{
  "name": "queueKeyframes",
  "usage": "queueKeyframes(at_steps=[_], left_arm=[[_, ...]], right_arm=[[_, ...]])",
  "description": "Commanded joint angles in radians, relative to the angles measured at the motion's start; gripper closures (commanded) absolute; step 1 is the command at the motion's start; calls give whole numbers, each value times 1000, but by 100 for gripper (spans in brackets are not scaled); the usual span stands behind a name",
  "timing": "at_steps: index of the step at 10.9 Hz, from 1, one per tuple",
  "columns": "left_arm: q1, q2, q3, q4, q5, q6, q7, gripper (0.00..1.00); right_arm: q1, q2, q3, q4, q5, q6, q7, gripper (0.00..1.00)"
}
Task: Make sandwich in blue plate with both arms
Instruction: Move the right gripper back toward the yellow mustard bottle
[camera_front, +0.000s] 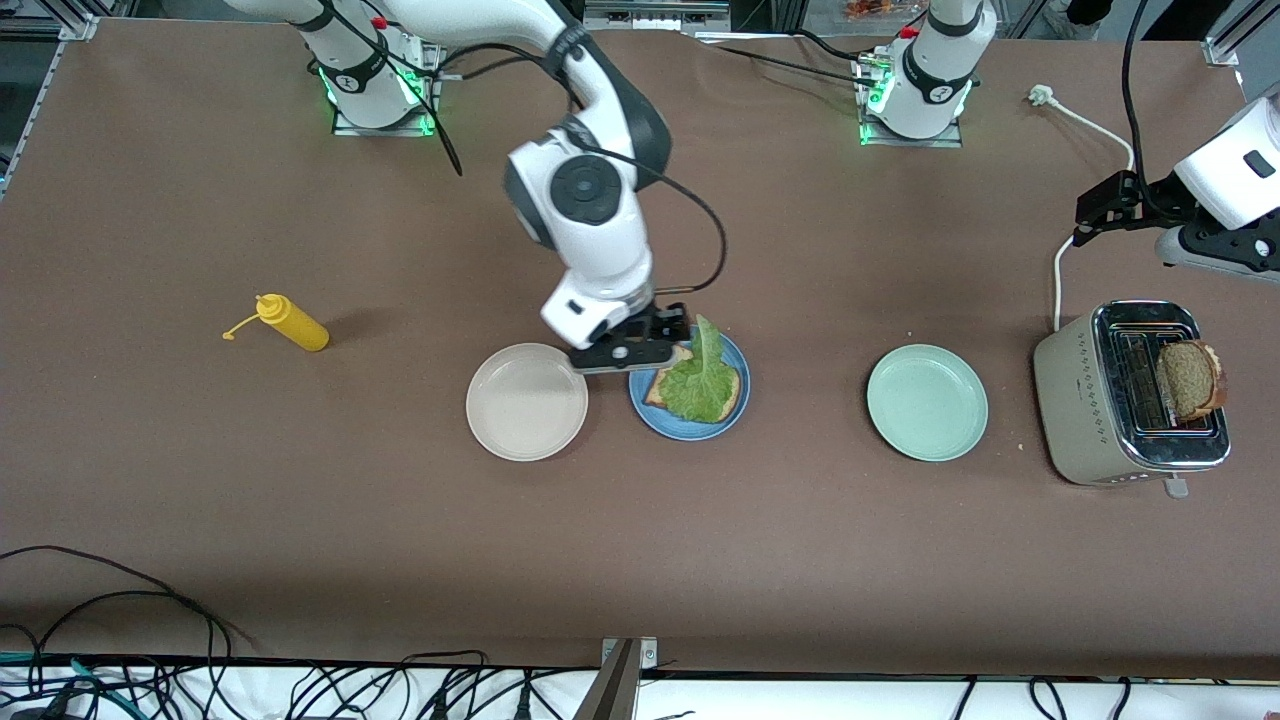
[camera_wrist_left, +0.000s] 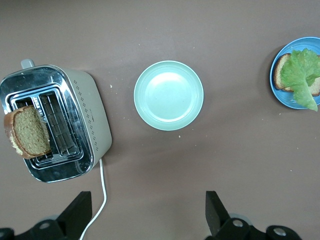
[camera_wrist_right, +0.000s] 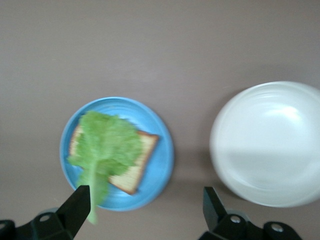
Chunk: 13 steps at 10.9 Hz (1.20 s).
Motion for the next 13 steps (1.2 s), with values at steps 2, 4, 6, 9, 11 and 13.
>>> queueKeyframes(at_steps=[2,4,6,9,11,13], left_arm=[[2,-11,-1,0,-10,-11,8,0],[2,-11,-2,0,-10,-11,8,0],[2,-11,-2,0,-10,-11,8,0],[2,-11,-2,0,-10,-11,8,0],[2,-11,-1,0,-10,-11,8,0],[2,-11,-2,0,-10,-11,8,0]], right_arm=[[-9,-313,-153,-279,25,-139,-296,0],[-9,-411,-262,-338,25,-249,-471,0],[-9,-462,-380,-338,26,-382,-673,0],[-9,-495,-529,-338,25,-499,-919,0],[-8,-487,-662,-347,-12,-547,-990,0],[-8,-482,-732,-384,-153,-520,-987,0]])
